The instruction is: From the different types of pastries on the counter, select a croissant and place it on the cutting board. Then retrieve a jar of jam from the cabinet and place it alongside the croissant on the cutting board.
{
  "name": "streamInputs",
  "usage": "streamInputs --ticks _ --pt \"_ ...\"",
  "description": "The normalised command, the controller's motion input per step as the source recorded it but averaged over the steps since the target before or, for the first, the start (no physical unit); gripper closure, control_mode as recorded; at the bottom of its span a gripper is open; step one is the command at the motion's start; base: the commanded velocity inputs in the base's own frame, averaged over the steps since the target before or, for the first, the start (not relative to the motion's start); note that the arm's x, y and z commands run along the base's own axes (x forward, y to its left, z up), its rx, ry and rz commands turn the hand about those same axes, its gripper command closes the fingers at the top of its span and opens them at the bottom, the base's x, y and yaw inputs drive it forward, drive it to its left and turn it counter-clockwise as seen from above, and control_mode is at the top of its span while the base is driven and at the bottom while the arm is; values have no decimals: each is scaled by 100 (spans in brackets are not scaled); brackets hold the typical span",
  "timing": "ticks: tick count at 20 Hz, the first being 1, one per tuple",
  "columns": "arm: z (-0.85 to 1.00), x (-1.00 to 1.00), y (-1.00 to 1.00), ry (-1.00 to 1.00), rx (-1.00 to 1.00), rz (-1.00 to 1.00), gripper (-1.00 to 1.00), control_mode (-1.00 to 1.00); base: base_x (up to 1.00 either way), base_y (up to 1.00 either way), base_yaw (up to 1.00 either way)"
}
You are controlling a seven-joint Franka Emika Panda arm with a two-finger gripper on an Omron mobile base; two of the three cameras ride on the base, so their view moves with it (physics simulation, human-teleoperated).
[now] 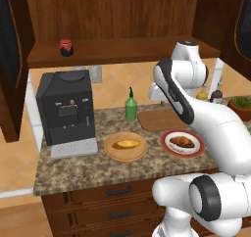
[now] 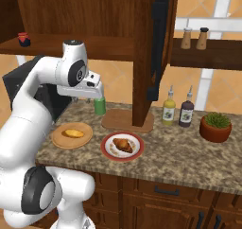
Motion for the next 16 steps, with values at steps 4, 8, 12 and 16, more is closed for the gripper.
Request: streamInputs --ticks 4,8,12,16 --pt "-11 -1 -12 -2 -1 4 -100 -100 0 0 0" --pt "-17 -1 -43 0 0 16 -100 -100 0 0 0" --pt "-21 -6 -46 -1 0 24 -100 -100 0 0 0" --pt "-42 1 -4 6 -2 6 -100 -100 0 0 0"
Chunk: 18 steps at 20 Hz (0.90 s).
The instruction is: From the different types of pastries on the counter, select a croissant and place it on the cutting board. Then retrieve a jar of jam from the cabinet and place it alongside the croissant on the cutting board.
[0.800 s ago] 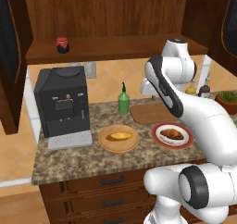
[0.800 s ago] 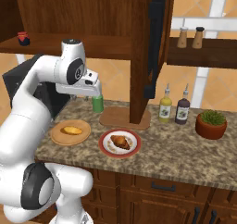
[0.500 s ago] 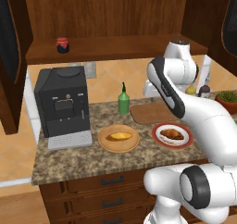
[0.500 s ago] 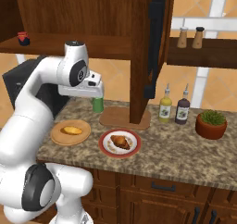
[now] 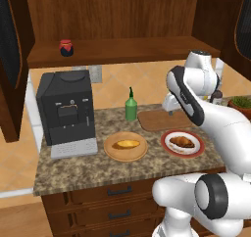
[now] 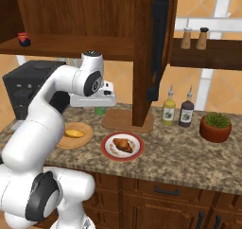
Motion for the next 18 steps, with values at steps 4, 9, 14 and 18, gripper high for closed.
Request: streamInputs --ticks 4,9,14,18 --pt "-60 11 -11 11 -4 0 -100 -100 0 0 0" --pt "-18 2 -59 1 0 2 -100 -100 0 0 0" --pt "-19 1 -30 0 0 9 -100 -100 0 0 0" --pt "-24 14 -37 0 0 18 -100 -100 0 0 0"
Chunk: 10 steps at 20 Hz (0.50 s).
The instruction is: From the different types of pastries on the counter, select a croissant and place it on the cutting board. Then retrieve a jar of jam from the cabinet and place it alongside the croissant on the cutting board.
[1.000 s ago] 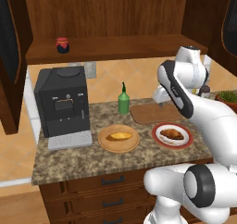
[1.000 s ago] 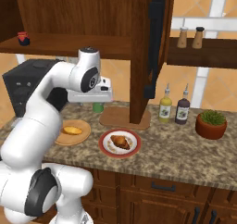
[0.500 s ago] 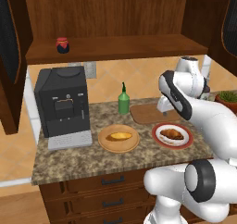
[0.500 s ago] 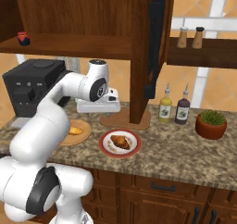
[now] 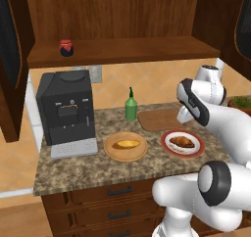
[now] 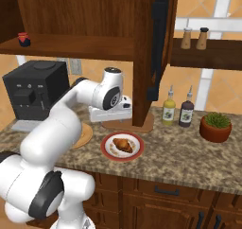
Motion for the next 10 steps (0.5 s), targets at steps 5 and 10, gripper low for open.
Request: streamInputs --ticks 5,10 --pt "-29 33 -31 2 -1 21 -100 -100 0 0 0" --pt "-29 1 -1 3 -5 19 -100 -100 0 0 0"
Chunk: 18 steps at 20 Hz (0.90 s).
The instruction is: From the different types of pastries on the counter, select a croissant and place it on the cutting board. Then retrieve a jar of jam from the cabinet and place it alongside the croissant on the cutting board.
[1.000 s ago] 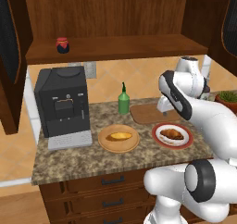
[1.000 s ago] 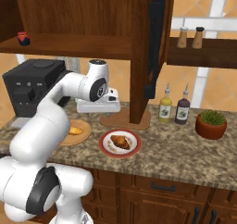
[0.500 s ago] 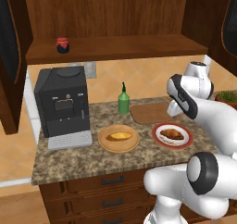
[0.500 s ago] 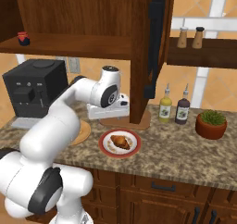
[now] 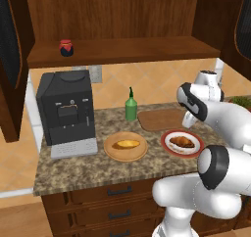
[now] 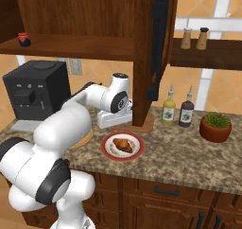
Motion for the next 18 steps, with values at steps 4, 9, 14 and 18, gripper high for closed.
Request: streamInputs --ticks 4,9,14,18 --pt "-37 1 -9 1 -1 15 -100 -100 0 0 0" --pt "-31 3 -1 0 0 0 -100 -100 0 0 0" --pt "-18 5 1 0 0 -5 -100 -100 0 0 0" --pt "-26 42 3 0 -3 -7 -100 -100 0 0 0"
